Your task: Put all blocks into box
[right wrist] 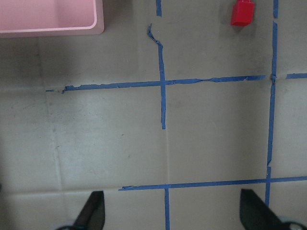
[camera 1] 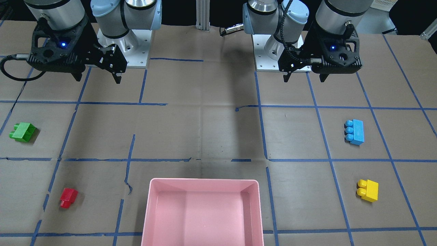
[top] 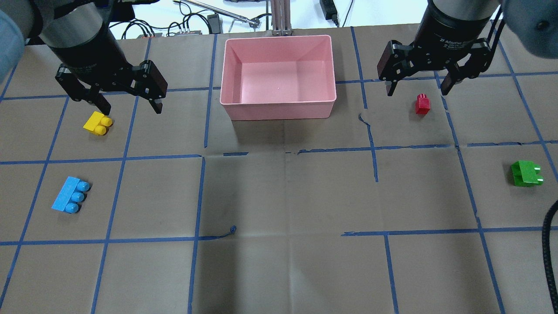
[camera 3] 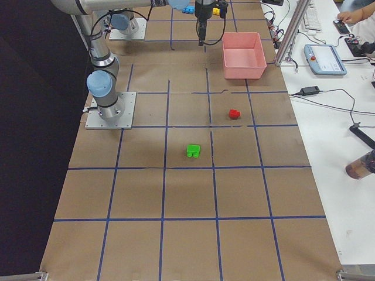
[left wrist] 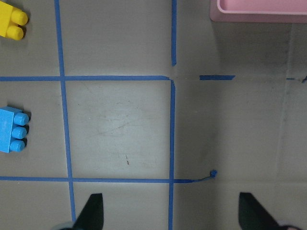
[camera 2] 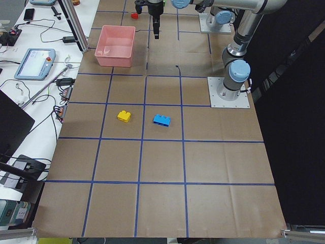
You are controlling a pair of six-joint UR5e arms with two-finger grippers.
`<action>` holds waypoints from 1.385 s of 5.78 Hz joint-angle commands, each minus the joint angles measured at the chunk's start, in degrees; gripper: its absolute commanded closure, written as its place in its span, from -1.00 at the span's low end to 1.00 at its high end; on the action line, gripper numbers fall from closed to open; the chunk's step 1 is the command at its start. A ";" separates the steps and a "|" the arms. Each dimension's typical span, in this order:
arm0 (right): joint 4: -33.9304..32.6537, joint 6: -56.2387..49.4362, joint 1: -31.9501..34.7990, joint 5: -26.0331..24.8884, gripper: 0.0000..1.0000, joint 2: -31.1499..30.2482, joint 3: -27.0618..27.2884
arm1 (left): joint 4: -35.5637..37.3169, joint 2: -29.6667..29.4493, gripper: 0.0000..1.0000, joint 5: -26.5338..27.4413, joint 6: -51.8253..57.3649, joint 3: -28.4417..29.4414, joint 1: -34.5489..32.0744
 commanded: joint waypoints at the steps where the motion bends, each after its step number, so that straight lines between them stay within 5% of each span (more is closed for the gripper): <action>1: -0.19 0.01 0.01 0.03 -1.00 0.28 -0.45 | -0.36 0.41 -0.99 0.21 -0.08 -0.09 -0.03; 3: -0.02 -0.87 -0.69 -0.31 -1.00 0.63 -1.51 | -0.36 0.59 -0.99 0.56 0.44 -0.01 0.76; 5: -0.10 -0.87 -0.69 -0.14 -1.00 0.72 -1.52 | -0.97 1.03 -0.99 0.74 3.85 -0.18 8.97; 8: -0.89 -3.05 -4.53 -0.40 -1.00 0.90 -0.72 | 0.59 0.59 -0.99 6.00 28.74 -7.10 24.60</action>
